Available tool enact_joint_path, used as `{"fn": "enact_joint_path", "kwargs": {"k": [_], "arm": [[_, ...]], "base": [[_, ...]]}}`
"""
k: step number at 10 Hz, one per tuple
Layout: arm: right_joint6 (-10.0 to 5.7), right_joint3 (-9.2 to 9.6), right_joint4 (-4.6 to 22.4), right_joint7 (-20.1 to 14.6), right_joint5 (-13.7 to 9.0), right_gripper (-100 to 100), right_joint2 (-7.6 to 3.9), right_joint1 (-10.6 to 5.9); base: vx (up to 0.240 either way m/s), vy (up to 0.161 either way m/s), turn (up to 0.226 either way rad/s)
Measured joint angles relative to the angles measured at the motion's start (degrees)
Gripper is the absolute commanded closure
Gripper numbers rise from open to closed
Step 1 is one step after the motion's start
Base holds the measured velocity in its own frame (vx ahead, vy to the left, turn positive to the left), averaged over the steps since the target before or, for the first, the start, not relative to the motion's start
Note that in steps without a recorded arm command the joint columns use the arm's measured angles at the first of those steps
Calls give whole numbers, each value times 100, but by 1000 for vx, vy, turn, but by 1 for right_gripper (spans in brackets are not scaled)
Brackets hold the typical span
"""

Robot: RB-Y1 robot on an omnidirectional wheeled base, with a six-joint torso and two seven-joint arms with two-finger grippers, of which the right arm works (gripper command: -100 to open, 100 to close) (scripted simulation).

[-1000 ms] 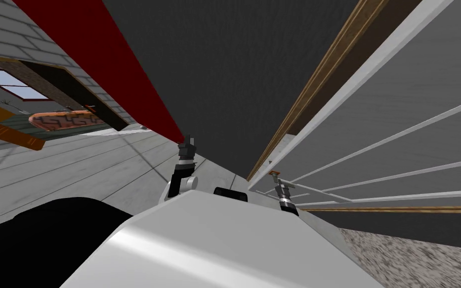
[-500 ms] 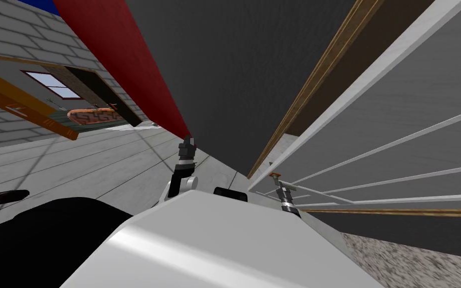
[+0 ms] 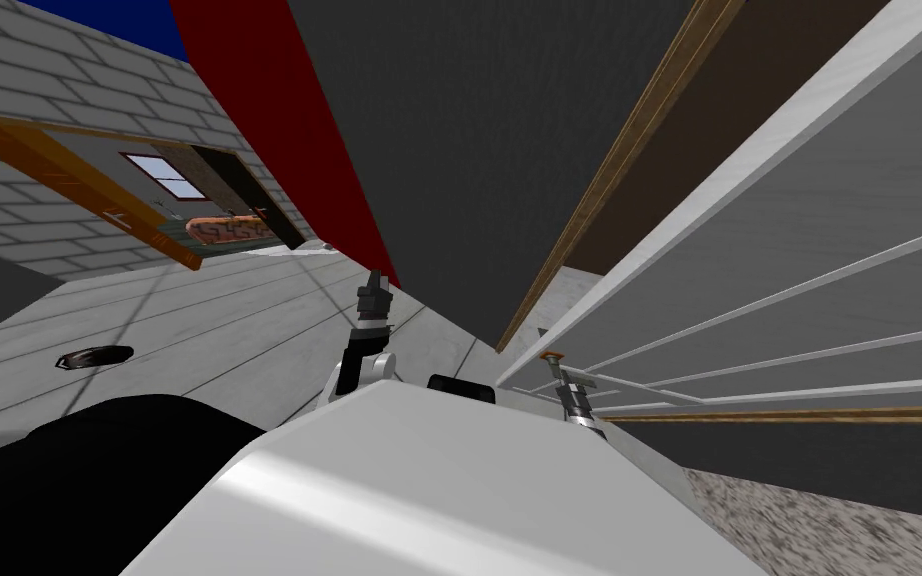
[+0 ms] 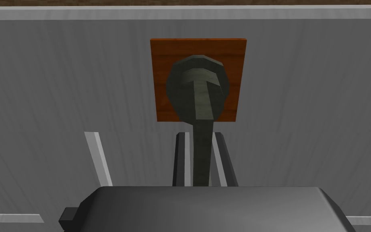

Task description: Pull the door open

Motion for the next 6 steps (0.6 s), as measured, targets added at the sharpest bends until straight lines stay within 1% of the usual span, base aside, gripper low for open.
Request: {"fn": "enact_joint_path", "kwargs": {"k": [1,2,3,4,6], "arm": [[-91,18,38,-34,3,100,-35,22],[-105,29,44,-41,9,100,-32,28],[-142,37,56,-52,7,100,-55,47],[-225,51,92,-76,8,100,-81,54],[-415,103,239,-118,25,100,-105,52]], "base": [[-72,-17,29],[-136,-43,167],[-221,-75,204],[-210,-89,151],[-219,-55,171]]}}
